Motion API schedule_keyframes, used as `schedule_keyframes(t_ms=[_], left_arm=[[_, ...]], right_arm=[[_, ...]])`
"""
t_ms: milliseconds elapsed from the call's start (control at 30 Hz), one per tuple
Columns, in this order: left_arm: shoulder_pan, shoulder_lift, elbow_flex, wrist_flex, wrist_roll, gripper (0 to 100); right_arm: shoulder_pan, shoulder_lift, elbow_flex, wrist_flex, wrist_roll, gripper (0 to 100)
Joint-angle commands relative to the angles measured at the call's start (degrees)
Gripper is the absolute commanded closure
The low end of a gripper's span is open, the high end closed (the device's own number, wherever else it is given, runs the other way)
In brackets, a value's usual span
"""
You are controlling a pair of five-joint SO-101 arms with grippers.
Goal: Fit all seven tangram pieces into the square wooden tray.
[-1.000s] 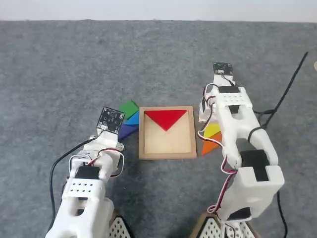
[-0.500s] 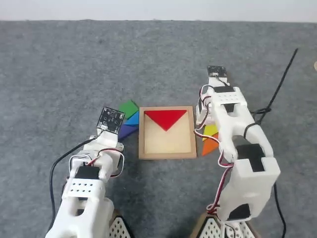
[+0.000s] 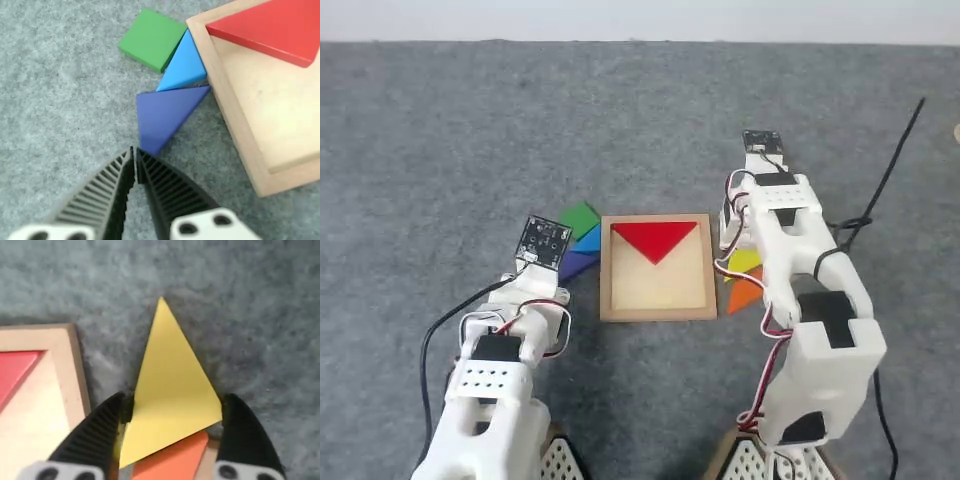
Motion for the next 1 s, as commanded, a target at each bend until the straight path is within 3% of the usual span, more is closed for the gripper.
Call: schedule_keyframes(t_ms=[0,600,833,967], left_arm=[[0.0,0.09,-2.42,-0.88,0.09,99],[0.0,0.09,-2.42,-0.88,0.09,99],[0.0,0.09,-2.42,-0.88,0.09,99],[0.0,0.09,-2.42,-0.88,0.09,99]], right_arm=[[0.13,-2.77,-1.85,-0.31,-0.79,85.0],[-1.19,-15.25,-0.35,7.08,-0.35,84.6],[-2.68,-15.25,4.31,4.97,-0.44,69.3],[-3.91,-15.25,7.47,0.4,-0.7,68.7]])
